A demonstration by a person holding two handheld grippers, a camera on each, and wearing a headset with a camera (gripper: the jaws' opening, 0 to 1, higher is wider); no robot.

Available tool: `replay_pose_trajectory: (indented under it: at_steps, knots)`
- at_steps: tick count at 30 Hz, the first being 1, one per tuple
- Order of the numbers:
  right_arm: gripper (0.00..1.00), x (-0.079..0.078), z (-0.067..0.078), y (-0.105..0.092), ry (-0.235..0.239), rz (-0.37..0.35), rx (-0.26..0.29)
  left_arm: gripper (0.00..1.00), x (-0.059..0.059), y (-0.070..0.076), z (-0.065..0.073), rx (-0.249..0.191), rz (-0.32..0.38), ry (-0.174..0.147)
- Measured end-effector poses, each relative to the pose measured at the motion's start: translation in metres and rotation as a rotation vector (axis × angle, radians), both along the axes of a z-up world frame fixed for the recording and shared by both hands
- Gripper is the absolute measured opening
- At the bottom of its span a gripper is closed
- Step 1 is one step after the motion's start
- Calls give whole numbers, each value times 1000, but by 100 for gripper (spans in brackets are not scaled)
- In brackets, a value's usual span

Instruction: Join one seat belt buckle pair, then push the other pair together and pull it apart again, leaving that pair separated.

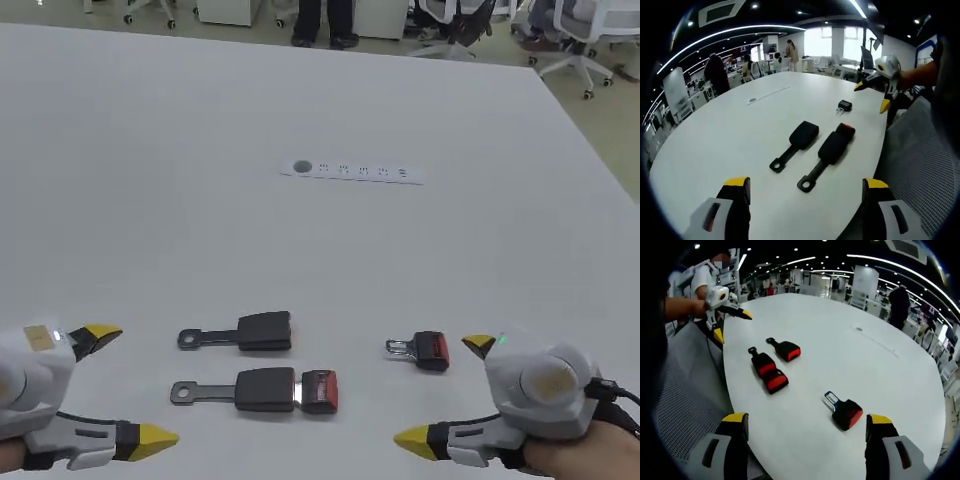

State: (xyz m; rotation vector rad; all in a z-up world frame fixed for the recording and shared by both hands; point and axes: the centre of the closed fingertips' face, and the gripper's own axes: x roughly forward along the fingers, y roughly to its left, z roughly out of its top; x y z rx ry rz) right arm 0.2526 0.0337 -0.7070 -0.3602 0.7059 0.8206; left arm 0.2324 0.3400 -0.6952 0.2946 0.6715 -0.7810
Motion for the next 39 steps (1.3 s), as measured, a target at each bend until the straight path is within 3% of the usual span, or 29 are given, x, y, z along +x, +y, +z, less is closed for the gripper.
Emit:
replay_pose_trajectory:
  at_steps: [4,6,8,9,13,15,18,27,39]
  knots:
    - [99,-2,2,2,3,-27,17,100,6,13,-6,-17,45,2]
    - [99,-5,1,4,12,-28,20,100,5,10,-3,-32,62,6]
    - [99,-9,0,6,11,-25,15,100,4,5,4,-24,72,-5]
    - [99,-10,0,8,10,-22,10,100,8,14,-3,-27,80,-7]
    - [99,-9,0,6,7,-36,10,100,9,13,3,-29,111,-31]
    - [99,-8,2,7,1,-47,13,100,7,9,6,-22,104,-45]
    - [99,-6,4,8,-6,-53,22,100,8,13,2,-21,98,-44]
    - [98,-6,9,14,-16,-42,9,100,6,11,8,-16,114,-56]
    - [96,-9,5,11,-7,-61,12,100,2,5,11,-12,118,-66]
